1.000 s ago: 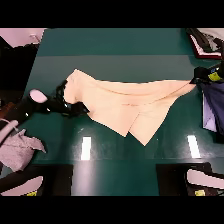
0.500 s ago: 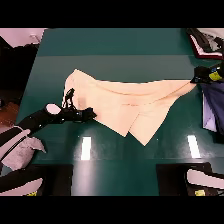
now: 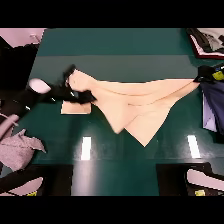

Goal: Fold the shirts.

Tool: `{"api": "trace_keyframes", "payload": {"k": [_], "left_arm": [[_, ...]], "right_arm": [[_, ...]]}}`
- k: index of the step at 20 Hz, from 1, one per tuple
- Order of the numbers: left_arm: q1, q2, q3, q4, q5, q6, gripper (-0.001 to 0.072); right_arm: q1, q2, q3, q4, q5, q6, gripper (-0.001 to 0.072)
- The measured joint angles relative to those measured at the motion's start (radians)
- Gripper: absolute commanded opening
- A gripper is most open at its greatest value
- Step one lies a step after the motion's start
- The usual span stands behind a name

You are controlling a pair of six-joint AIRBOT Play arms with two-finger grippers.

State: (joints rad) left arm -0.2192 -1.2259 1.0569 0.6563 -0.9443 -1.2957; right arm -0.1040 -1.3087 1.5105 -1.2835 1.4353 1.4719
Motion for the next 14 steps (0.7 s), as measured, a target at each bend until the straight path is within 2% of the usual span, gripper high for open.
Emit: {"api": "trace_keyframes", "payload": {"k": [5, 9, 14], "left_arm": [[0.165, 0.1, 0.475, 0.105, -0.121, 0.008, 0.0023], [0.222, 0.137, 0.897, 0.189, -0.176, -0.011, 0.0023], [0.24, 0.241, 1.108, 0.245, -0.119, -0.041, 0.0023]], "right_arm": [[-0.056, 0.109, 0.148, 0.0, -0.04, -0.008, 0.0012], [-0.069, 0.199, 0.363, 0.006, -0.103, -0.013, 0.0012], [-0.074, 0.327, 0.548, -0.003, -0.187, -0.026, 0.0011]]}}
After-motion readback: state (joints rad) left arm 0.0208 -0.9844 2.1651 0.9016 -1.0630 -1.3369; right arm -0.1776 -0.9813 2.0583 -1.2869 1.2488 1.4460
